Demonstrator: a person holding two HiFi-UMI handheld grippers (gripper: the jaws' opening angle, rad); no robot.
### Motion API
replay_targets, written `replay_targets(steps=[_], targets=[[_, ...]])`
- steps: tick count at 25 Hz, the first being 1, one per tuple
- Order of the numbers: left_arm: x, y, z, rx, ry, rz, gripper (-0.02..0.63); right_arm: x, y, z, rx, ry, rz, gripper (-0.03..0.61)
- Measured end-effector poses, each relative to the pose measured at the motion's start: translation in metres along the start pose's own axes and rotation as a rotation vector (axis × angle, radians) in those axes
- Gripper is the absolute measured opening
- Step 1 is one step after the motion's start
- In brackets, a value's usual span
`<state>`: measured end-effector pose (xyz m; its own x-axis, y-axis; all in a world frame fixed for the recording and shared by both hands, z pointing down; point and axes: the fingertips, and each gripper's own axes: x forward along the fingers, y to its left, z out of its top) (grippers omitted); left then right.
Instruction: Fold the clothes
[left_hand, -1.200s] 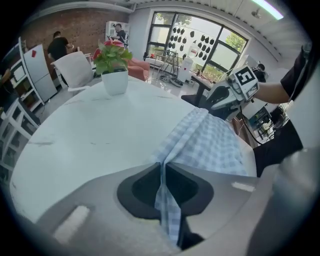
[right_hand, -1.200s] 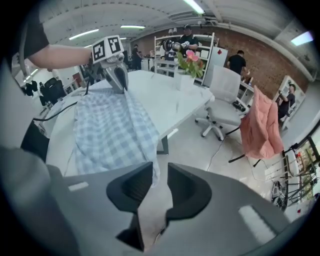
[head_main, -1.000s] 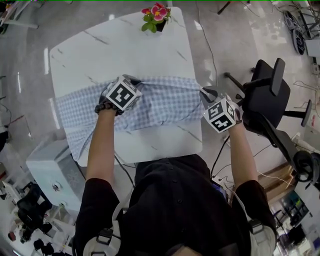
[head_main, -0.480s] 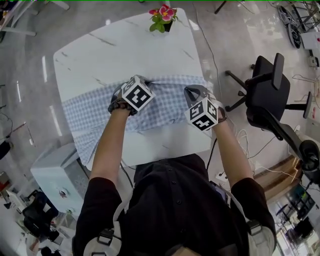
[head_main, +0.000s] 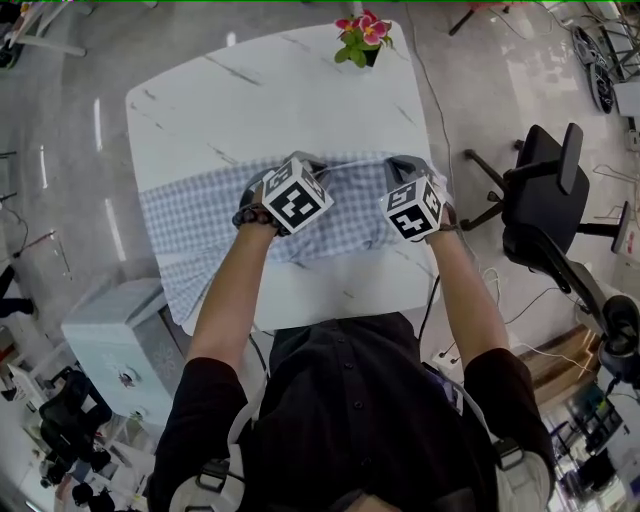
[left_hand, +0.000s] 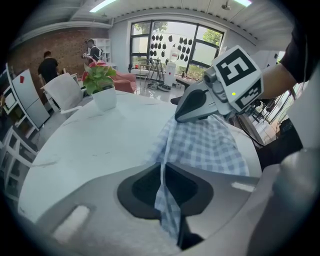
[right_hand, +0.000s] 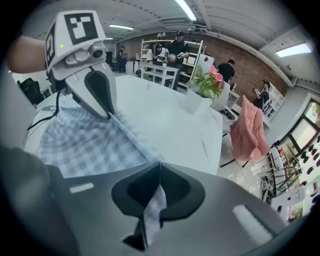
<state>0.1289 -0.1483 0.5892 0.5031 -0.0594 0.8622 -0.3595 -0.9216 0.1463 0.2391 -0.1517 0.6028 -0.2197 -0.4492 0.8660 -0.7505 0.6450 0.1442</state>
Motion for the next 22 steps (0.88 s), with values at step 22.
replay_targets(steps=[22], targets=[[-0.122, -0.024, -0.165, -0.271, -0.082, 0.193, 0.038, 0.019, -0.015, 0.006, -0.074, 0.120, -0.190, 0.003]])
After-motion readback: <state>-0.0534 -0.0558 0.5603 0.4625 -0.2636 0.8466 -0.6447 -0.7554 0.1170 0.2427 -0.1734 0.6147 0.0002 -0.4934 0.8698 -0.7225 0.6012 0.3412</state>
